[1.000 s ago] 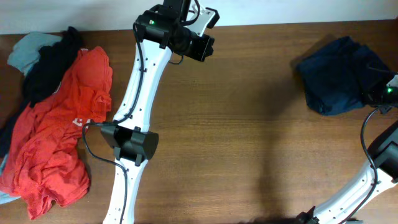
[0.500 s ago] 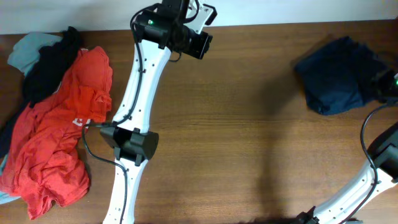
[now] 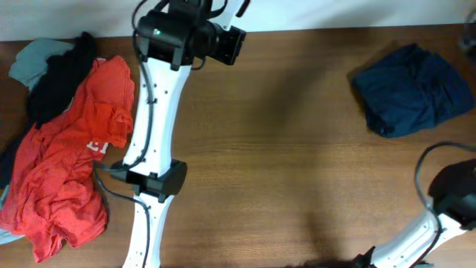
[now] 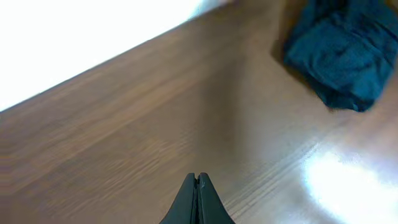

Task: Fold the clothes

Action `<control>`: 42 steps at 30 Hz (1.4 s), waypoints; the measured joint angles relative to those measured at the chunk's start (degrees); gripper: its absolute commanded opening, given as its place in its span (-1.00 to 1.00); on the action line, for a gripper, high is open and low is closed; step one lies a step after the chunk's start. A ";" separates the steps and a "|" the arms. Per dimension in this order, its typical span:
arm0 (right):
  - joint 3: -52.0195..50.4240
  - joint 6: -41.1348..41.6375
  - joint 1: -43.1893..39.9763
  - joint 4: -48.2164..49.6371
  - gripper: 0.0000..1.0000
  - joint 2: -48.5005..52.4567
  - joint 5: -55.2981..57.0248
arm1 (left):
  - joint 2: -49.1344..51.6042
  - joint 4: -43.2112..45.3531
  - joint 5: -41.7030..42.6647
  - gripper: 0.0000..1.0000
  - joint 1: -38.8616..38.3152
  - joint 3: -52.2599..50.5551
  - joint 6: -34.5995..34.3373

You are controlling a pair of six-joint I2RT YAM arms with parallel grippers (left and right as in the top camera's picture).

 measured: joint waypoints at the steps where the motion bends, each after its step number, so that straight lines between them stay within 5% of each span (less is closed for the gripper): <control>1: 0.44 -0.63 1.38 -1.03 0.04 -1.16 0.35 | -1.01 -0.33 -1.46 -0.99 0.00 -0.02 -0.81; 11: 1.27 -3.96 25.64 -15.91 0.06 -12.15 11.63 | -16.35 -8.04 -18.05 -0.89 0.00 0.46 -14.43; 14: 1.36 -3.74 33.14 -19.93 0.14 -12.44 16.92 | -18.73 -9.05 -21.38 -0.72 0.00 0.98 -17.79; 16: 1.36 -3.19 37.79 -21.27 0.44 -12.41 20.02 | -19.17 -9.03 -23.06 -0.03 0.00 1.05 -18.95; 17: 1.36 -3.04 40.39 -21.57 0.98 -12.41 21.57 | -19.15 -9.03 -23.89 0.56 0.00 1.03 -19.74; 18: 1.36 -2.91 42.51 -21.66 0.98 -12.41 22.99 | -19.02 -9.03 -24.61 0.96 0.00 0.90 -20.17; 27: 1.36 -3.21 55.98 -21.77 0.97 -12.41 30.32 | -18.62 -9.05 -26.80 0.98 0.00 -1.36 -21.64; 42: 1.36 -3.17 58.05 -21.94 0.97 -12.41 32.02 | -18.62 -9.05 -26.99 0.98 0.00 -1.38 -21.81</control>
